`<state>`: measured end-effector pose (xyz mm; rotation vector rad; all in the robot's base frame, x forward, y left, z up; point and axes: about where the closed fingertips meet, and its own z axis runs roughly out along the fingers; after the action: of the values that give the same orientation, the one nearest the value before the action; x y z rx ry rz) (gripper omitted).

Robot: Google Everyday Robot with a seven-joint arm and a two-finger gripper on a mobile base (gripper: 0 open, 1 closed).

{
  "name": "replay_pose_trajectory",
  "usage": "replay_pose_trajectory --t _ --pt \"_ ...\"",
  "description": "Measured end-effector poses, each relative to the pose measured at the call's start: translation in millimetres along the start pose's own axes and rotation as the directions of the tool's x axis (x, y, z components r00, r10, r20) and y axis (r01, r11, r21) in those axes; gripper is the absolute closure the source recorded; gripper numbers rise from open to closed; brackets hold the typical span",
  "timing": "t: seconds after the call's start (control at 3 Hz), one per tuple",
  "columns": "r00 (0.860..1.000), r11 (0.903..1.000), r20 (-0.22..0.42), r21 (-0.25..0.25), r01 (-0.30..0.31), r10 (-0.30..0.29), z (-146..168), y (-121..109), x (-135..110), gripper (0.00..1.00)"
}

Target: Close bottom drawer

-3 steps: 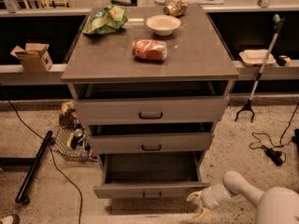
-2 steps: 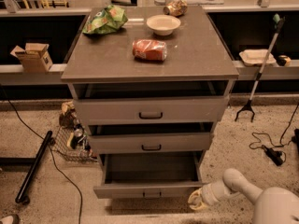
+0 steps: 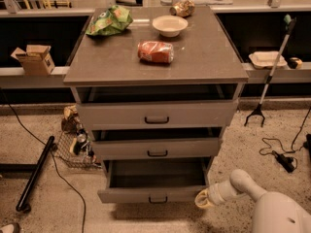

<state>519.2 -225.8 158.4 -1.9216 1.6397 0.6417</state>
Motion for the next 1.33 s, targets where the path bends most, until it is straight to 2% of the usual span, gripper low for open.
replay_pose_trajectory --t 0.33,0.67,1.33 --pt "1.0 0.9985 -0.002 0.05 -0.023 0.023 -4 -17 4 0.82" --pt "0.999 0.995 0.01 0.09 -0.044 0.043 -9 -33 5 0.51" --pt "0.998 0.993 0.028 0.099 -0.064 0.061 -10 -42 6 0.05"
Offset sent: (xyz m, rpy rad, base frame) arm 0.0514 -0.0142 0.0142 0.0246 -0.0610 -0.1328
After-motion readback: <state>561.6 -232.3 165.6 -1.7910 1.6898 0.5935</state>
